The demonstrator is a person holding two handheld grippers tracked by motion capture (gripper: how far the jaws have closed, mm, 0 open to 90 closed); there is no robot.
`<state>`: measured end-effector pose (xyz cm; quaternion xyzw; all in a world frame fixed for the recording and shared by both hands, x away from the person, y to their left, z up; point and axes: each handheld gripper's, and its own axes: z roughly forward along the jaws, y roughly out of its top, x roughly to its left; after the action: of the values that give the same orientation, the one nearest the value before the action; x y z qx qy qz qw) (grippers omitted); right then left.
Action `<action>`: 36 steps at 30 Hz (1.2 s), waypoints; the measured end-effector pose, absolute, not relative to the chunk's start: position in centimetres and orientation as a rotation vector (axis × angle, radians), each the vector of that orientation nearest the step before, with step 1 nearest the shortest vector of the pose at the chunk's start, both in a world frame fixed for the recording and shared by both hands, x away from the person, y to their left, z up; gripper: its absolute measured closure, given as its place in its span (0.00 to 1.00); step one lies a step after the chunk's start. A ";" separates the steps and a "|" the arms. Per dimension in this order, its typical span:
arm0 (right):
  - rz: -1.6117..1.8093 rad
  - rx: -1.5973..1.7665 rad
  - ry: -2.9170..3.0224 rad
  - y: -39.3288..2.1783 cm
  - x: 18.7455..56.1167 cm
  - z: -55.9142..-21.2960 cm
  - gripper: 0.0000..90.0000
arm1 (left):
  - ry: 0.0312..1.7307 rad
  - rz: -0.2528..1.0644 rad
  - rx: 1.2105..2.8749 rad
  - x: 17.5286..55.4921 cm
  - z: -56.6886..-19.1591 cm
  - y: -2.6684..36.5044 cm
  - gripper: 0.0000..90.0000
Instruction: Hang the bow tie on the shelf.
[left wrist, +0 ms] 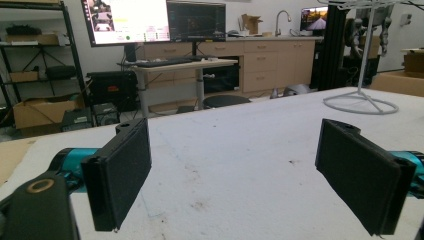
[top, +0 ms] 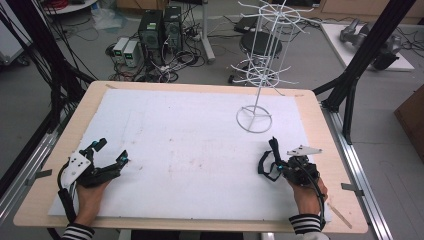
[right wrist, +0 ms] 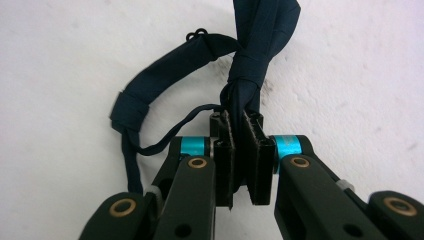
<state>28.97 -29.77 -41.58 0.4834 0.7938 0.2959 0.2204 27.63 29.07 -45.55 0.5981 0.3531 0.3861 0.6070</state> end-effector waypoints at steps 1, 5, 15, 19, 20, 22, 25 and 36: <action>0.821 1.334 2.187 -29.6 28.9 -41.5 0.94 | 0.816 0.892 1.383 27.6 -45.5 29.1 0.17; 0.871 1.305 2.149 -29.4 28.6 -41.0 0.94 | 0.816 0.893 1.382 27.6 -45.5 29.1 0.17; 0.997 1.258 2.039 -29.1 28.1 -39.3 0.94 | 0.817 0.892 1.383 27.6 -45.6 29.1 0.17; 1.055 1.207 1.996 -28.8 27.8 -38.7 0.94 | 0.816 0.892 1.383 27.6 -45.5 29.1 0.17; 1.077 1.178 1.972 -28.8 27.6 -38.4 0.94 | 0.815 0.893 1.384 27.6 -45.5 29.1 0.17; 1.092 1.171 1.960 -28.7 27.6 -38.3 0.94 | 0.815 0.894 1.384 27.6 -45.6 29.0 0.17; 1.146 1.141 1.910 -28.6 27.4 -37.8 0.94 | 0.814 0.894 1.385 27.6 -45.5 29.0 0.17; 1.209 1.052 1.779 -27.3 27.7 -35.2 0.93 | 0.815 0.893 1.385 27.6 -45.5 29.0 0.17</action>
<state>27.68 -27.34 -35.24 0.4090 0.6917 0.4701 0.3651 27.65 29.02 -45.55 0.5989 0.3523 0.3862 0.6067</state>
